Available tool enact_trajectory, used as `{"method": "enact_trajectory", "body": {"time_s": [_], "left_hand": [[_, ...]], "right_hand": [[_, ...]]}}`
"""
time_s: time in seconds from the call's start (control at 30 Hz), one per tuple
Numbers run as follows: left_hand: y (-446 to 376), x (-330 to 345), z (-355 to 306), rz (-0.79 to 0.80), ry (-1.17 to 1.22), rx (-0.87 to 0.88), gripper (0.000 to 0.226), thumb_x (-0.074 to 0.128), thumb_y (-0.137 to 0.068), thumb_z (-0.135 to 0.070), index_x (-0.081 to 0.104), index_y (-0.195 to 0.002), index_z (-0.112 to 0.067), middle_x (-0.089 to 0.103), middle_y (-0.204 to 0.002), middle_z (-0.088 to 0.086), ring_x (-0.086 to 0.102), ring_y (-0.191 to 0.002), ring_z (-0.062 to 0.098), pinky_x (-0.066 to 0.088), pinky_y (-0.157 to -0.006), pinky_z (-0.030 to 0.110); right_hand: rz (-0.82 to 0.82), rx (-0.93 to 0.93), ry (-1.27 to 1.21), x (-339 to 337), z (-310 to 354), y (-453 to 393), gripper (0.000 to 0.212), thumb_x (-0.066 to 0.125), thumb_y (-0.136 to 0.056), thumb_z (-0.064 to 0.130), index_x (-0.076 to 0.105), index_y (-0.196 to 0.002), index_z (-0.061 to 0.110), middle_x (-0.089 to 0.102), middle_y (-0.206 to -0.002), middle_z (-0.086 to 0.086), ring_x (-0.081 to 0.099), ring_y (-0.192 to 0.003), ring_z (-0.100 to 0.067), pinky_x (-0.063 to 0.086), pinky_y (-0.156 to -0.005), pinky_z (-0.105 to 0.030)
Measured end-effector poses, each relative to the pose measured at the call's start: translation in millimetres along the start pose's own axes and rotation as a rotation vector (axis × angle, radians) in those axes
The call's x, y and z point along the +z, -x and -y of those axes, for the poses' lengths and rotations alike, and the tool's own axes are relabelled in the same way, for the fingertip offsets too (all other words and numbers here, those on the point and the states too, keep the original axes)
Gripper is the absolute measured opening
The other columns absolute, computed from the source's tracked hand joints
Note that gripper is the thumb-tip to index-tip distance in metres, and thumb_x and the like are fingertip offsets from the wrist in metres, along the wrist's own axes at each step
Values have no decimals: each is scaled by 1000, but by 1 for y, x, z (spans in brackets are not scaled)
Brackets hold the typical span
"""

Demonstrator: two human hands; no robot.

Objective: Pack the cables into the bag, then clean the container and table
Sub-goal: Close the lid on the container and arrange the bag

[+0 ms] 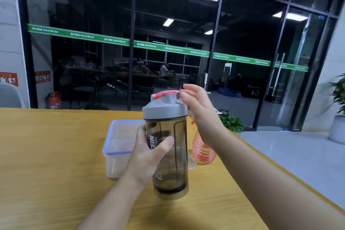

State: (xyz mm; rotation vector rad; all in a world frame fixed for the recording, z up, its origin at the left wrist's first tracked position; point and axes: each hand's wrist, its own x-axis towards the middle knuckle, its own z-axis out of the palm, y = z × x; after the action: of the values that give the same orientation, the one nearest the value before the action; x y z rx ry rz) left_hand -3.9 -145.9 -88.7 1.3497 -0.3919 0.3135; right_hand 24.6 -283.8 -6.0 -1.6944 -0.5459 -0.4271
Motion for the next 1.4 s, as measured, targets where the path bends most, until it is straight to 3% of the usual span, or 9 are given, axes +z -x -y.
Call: {"method": "enact_trajectory", "body": {"time_s": [0.1,0.2,0.4,0.57,0.73,0.93,1.13,1.27,1.4], "left_hand": [[0,-2,0,2,11,12,74,72,-54,-47,48,-118,-20,66,-107,6,65,-99,20,54,-84,42],[-1,-6,-1,21,90,1,71,72,-57,-43,50,-119,-16,65,-109,13,65,-98,27,54,-81,42],[-2,-8,-5,119,202,-32,58,69,-67,-38,56,-116,-10,64,-108,19,63,-99,34,53,-82,47],[-8,-5,-9,-173,-42,67,51,68,-81,-24,43,-123,-40,60,-116,-14,53,-115,2,43,-96,22],[-5,-12,-4,-270,-504,200,48,60,-88,-21,44,-130,-38,46,-112,-35,43,-111,-12,33,-88,9],[-9,-18,12,-301,-970,280,39,68,-79,-16,59,-117,-15,59,-108,-5,53,-107,19,39,-91,30],[-10,-16,15,-243,-1131,110,34,51,-88,-30,49,-122,-26,51,-120,-10,44,-115,13,32,-93,25],[-10,-16,17,-213,-1228,77,33,44,-92,-36,42,-124,-32,47,-123,-15,40,-118,10,30,-96,24],[-9,-15,24,-200,-1274,112,27,68,-75,-22,59,-100,-27,62,-98,-11,58,-97,19,43,-83,35]], "right_hand": [[254,104,-49,9,3,0,65,61,-75,56,35,-134,48,48,-136,6,53,-119,-14,46,-100,-39],[393,176,-138,3,0,-5,79,71,-68,49,32,-137,52,44,-140,-5,55,-119,-23,46,-101,-45],[522,180,-154,-7,10,-12,57,65,-78,22,50,-132,33,58,-120,-8,64,-98,-25,54,-87,-40],[251,27,33,-13,20,-24,57,76,-75,24,51,-125,28,57,-116,-4,66,-95,-20,56,-75,-28],[-55,-102,117,-18,23,-43,57,81,-71,26,46,-116,33,52,-119,-1,62,-98,-15,57,-78,-27],[-314,-232,228,-28,29,-70,65,82,-66,33,44,-119,29,43,-125,-4,53,-110,-17,54,-85,-28],[-429,-338,437,-20,5,-78,66,82,-70,26,37,-118,24,27,-126,-3,38,-102,13,35,-78,6],[-388,-308,654,-17,-33,-84,71,83,-68,33,37,-121,18,20,-134,-5,40,-117,-17,47,-99,-31],[-380,-162,752,-26,-56,-92,71,82,-69,37,37,-121,19,21,-133,-4,49,-111,-26,50,-92,-39]]}}
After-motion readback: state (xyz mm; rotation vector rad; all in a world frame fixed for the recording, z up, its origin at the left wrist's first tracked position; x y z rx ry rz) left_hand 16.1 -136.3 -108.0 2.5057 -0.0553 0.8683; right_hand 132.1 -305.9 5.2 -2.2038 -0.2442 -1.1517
